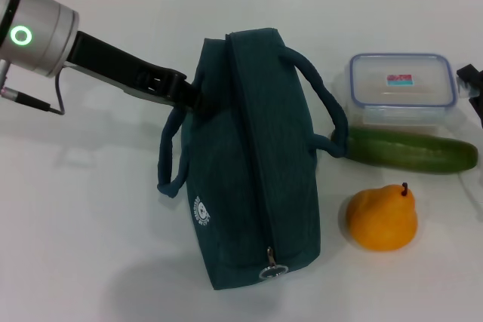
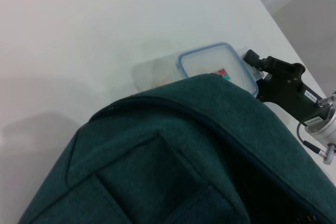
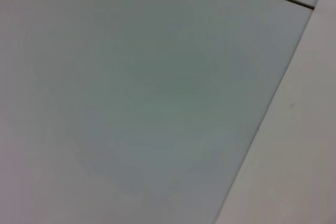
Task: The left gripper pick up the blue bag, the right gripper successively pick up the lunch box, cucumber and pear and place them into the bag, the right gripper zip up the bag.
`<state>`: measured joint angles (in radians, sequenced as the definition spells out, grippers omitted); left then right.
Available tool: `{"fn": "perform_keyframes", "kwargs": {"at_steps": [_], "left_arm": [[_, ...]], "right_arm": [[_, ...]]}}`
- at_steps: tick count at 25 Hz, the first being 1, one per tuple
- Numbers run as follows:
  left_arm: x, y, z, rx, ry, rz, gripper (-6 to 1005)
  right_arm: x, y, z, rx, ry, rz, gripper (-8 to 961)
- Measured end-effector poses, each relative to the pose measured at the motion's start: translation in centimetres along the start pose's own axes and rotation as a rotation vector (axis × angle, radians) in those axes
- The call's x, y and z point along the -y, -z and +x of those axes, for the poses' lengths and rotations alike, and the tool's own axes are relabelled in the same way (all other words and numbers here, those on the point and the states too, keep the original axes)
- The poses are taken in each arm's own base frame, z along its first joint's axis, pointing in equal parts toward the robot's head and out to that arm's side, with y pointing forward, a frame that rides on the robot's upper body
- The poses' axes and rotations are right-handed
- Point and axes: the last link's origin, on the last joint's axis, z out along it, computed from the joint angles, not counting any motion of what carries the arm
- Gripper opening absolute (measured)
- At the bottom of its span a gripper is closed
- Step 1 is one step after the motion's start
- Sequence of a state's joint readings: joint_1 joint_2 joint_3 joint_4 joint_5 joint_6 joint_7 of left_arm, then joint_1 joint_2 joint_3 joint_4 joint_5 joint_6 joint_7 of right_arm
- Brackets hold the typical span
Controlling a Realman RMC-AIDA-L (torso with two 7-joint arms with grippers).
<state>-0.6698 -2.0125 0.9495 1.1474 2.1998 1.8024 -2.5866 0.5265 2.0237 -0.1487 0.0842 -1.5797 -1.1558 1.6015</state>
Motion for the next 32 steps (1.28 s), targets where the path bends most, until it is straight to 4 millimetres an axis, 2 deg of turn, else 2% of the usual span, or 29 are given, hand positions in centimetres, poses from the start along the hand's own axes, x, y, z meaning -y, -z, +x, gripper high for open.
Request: {"fn": "perform_keyframes", "kwargs": {"at_steps": [11, 17, 24, 32], "left_arm": [[-0.2, -0.1, 0.2, 0.005, -0.016, 0.000, 49], [-0.2, -0.2, 0.2, 0.006, -0.019, -0.003, 49], [-0.2, -0.2, 0.1, 0.004, -0.018, -0.001, 50], [-0.4, -0.3, 0.3, 0.004, -0.028, -0.004, 50]], "right_arm": [[-0.4, -0.1, 0.0, -0.034, 0.038, -0.024, 95], [-0.8, 0.3, 0.1, -0.042, 0.042, -0.059, 97], [-0.5, 0.7, -0.3, 0.009, -0.024, -0.057, 100], [0.2, 1.0, -0.3, 0.024, -0.186, -0.021, 103]]}}
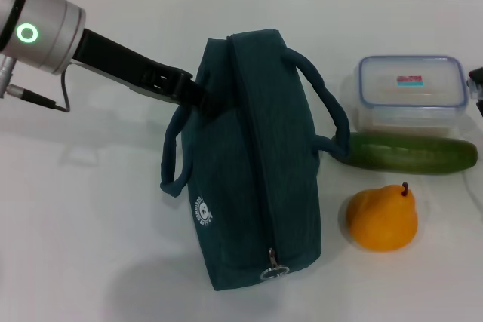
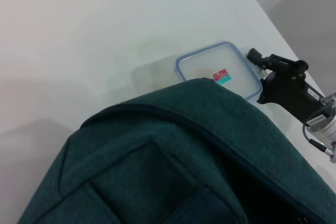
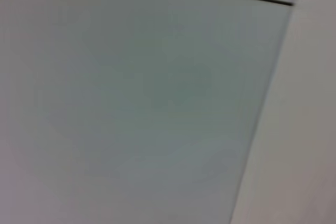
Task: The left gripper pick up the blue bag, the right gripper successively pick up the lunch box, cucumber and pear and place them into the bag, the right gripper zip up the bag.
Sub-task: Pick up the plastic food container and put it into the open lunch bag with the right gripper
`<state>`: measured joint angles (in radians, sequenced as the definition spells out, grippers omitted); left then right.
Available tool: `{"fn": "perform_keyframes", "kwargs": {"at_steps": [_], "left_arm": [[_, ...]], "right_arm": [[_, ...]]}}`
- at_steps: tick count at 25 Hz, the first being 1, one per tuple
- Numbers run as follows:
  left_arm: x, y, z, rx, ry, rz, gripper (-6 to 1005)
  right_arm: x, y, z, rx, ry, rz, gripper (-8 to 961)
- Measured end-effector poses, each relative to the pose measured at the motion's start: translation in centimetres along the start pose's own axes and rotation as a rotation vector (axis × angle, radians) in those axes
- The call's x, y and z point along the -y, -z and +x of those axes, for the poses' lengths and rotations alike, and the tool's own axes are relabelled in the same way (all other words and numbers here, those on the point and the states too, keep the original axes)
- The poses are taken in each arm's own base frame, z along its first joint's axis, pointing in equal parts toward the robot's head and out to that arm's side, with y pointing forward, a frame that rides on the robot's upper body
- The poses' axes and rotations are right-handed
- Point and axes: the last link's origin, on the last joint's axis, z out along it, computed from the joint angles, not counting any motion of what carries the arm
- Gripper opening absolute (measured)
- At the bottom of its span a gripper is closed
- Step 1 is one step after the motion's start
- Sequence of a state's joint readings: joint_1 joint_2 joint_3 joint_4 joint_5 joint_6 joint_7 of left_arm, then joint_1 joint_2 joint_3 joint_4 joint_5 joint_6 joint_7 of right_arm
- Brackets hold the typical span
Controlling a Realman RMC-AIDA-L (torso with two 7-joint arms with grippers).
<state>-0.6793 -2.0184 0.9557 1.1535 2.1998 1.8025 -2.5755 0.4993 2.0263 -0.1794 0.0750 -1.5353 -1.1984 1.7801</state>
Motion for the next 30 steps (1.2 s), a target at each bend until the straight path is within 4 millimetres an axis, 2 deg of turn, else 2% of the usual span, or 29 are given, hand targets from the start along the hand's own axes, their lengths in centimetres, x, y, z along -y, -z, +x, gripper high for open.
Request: {"fn": "perform_keyframes", "kwargs": {"at_steps": [10, 17, 30], "left_arm": [[-0.2, -0.1, 0.3, -0.001, -0.010, -0.003, 50], [-0.4, 0.1, 0.8, -0.007, -0.021, 0.002, 50], [-0.9, 0.0, 2.5, -0.026, -0.076, 0.018, 50]], "right_arm": [[0.3, 0.6, -0.3, 0.027, -0.113, 0.003, 107], [-1.3, 1.5, -0.5, 0.003, -0.164, -0.127, 110], [-2.7, 2.7, -0.6, -0.001, -0.223, -0.250, 115]]}}
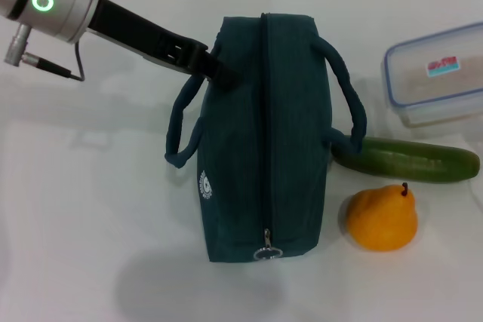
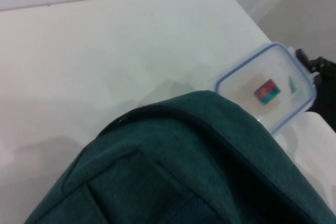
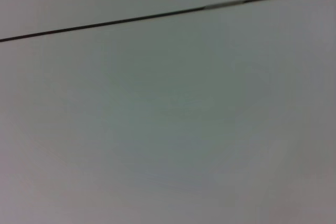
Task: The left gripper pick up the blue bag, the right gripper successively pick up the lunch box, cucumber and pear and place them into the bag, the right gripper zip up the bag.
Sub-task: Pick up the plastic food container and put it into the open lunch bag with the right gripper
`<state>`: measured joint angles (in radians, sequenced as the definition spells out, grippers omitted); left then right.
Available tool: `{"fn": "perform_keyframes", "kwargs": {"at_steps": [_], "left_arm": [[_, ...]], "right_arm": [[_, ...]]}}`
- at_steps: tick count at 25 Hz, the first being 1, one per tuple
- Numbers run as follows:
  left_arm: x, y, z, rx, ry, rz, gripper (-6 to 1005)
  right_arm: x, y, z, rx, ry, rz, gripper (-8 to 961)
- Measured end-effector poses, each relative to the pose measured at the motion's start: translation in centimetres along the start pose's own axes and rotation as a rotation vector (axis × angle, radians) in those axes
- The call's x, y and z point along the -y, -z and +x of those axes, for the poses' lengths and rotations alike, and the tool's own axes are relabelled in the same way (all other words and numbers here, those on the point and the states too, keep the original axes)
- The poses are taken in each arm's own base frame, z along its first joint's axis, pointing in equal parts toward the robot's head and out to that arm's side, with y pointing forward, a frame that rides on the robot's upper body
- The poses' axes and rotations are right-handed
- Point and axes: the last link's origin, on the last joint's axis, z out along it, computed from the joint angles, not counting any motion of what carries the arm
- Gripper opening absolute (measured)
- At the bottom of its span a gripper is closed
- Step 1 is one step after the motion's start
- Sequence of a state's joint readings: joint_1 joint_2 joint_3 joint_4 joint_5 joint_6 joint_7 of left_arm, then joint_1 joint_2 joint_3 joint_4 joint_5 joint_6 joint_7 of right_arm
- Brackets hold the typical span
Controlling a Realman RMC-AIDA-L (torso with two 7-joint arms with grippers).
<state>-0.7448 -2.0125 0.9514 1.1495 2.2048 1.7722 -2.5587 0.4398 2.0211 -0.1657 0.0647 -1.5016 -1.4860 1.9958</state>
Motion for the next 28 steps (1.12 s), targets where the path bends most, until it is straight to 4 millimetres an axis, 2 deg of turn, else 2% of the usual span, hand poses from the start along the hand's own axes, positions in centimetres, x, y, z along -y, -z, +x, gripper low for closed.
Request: {"fn": "perform_keyframes", "kwargs": {"at_steps": [16, 19, 28], "left_arm": [[-0.6, 0.2, 2.2, 0.027, -0.014, 0.052, 50], [-0.9, 0.0, 2.5, 0.027, -0.023, 0.055, 50], [-2.2, -0.6, 4.3, 0.020, -0.051, 0.057, 51]], "right_arm": [[-4.6, -0.9, 1.2, -0.070, -0.051, -0.324, 122], [-5.3, -1.7, 1.6, -0.091, -0.058, -0.368, 123], [-7.4, -6.1, 3.9, -0.204, -0.085, -0.460, 127]]}}
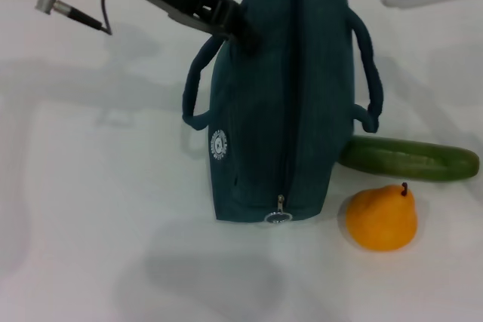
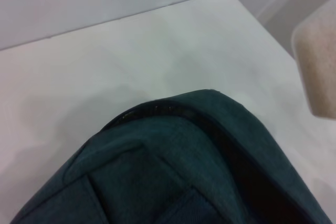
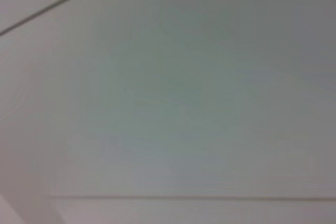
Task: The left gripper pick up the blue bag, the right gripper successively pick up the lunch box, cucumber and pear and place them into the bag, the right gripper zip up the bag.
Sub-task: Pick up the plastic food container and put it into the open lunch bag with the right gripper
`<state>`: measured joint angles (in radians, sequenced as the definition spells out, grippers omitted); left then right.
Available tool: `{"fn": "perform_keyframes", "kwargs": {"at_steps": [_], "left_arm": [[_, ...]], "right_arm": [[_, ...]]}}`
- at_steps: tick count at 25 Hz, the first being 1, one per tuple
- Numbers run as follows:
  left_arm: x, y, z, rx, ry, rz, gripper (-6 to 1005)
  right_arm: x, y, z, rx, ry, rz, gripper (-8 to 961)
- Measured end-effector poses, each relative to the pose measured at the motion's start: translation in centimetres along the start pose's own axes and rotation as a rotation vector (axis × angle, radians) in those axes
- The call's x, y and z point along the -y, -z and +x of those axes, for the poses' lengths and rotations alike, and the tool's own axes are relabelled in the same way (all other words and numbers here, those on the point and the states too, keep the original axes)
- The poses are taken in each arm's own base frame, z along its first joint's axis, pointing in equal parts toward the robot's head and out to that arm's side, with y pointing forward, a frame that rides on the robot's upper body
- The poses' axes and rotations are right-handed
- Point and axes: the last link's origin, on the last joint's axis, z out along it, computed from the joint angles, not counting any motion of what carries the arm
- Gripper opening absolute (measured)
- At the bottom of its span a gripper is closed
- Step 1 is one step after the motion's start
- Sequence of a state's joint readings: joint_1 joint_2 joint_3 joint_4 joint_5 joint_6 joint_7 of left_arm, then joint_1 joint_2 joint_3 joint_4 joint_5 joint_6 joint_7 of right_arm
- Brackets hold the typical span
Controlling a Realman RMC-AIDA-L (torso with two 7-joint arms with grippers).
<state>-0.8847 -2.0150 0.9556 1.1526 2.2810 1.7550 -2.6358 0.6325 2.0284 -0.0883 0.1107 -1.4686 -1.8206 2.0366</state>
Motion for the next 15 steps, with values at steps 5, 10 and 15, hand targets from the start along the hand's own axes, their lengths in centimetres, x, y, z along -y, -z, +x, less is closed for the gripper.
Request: {"fn": "perform_keyframes", "kwargs": {"at_steps": [5, 10, 15], "left_arm": [[-0.7, -0.3, 0.7, 0.004, -0.009, 0.000, 51], [-1.1, -0.4, 1.4, -0.005, -0.009, 0.000, 51], [-1.2, -0.3, 1.9, -0.027, -0.009, 0.002, 51]], "right_arm": [[0.3, -2.2, 0.8, -0.054, -0.014, -0.019, 129], [1.3, -3.1, 1.5, -0.077, -0.008, 0.025, 131], [3.2, -3.0, 2.0, -0.074, 0.013, 0.141, 133]]}}
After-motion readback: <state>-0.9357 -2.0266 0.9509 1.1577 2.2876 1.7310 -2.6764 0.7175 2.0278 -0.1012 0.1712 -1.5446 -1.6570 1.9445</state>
